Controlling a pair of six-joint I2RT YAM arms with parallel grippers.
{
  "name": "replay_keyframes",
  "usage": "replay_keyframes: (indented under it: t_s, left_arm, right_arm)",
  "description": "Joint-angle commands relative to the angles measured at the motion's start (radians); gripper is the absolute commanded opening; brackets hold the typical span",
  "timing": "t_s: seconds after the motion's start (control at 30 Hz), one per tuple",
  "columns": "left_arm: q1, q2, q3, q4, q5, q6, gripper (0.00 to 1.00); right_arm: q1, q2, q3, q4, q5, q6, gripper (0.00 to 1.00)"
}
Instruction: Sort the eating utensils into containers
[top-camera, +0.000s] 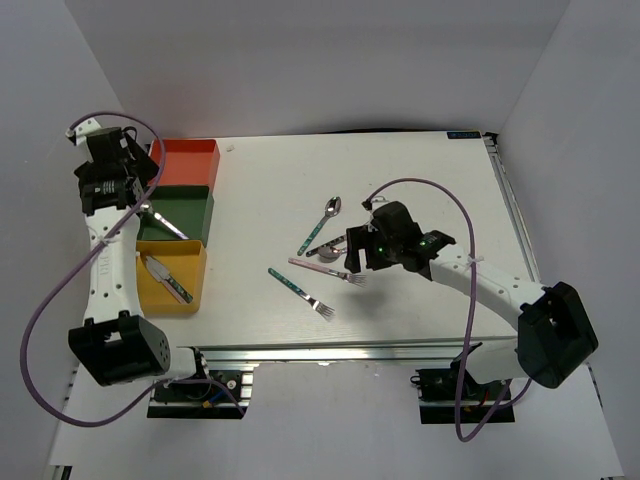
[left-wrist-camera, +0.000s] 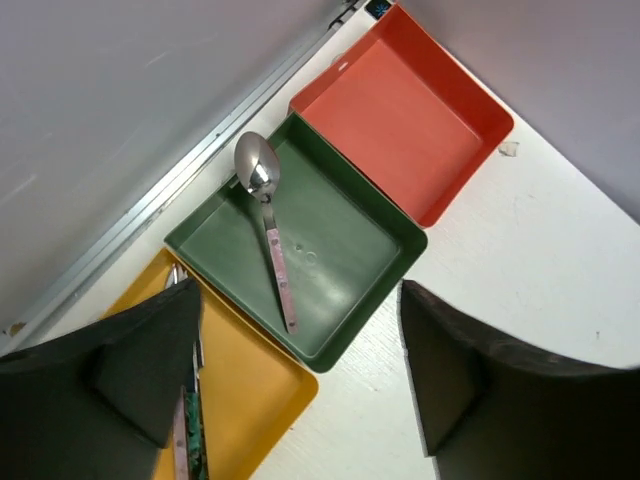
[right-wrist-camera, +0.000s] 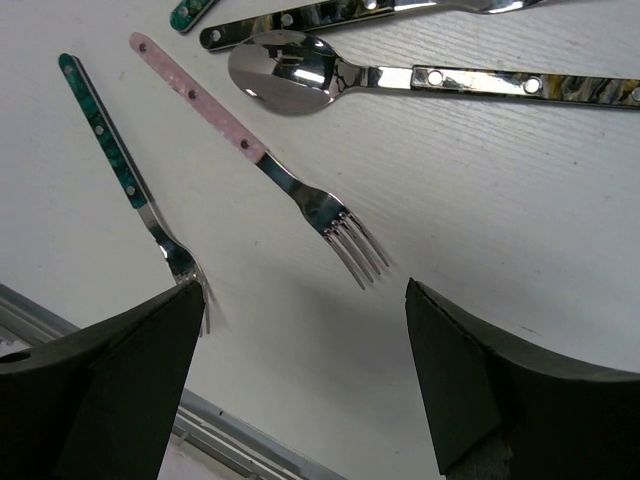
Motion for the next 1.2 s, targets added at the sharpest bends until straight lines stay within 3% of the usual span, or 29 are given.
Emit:
replay_keyframes:
  t_s: [0.0, 0.1, 0.27, 0.7, 0.83, 0.9, 1.0, 1.17]
  left_arm:
    - [0.003, 0.043, -0.047, 0.005, -0.027, -0.065, 0.85]
    - [0.0, 0.137, -0.033, -0.055, -0.085, -0.144, 0.73]
    - [-0.035, 0.241, -0.067, -0.015, -0.197, -0.22, 0.72]
    - [-0.041, 0.572, 0.037, 0.039, -0.254, -0.257, 0.66]
    - [-0.026, 0.637, 0.059, 0.066, -0.23, -0.254, 0.6]
    - [-0.026, 0.657, 0.074, 0.095, -0.201, -0.227, 0.48]
    - [-0.026, 0.677, 0.08, 0.114, -0.17, -0.199, 0.38]
    - [-0.03, 0.612, 0.039, 0.143, -0.151, -0.182, 0.37]
  right_arm:
    - [0.006, -0.011, 0.047, 0.071, -0.051, 0.007, 0.86]
    - [0.004, -0.02, 0.032, 0.069, -0.051, 0.011, 0.86]
    - [0.006, -0.043, 0.026, 0.039, -0.034, -0.011, 0.85]
    - [0.004, -0.039, 0.053, -0.03, -0.019, -0.031, 0.85]
    - [0.006, -0.026, 0.066, -0.044, -0.019, -0.039, 0.85]
    - [0.004, -0.023, 0.07, -0.047, -0.019, -0.039, 0.85]
    - [0.004, -0.023, 0.072, -0.044, -0.019, -0.039, 0.85]
    - [0.006, -0.006, 0.089, -0.044, -0.031, -0.029, 0.85]
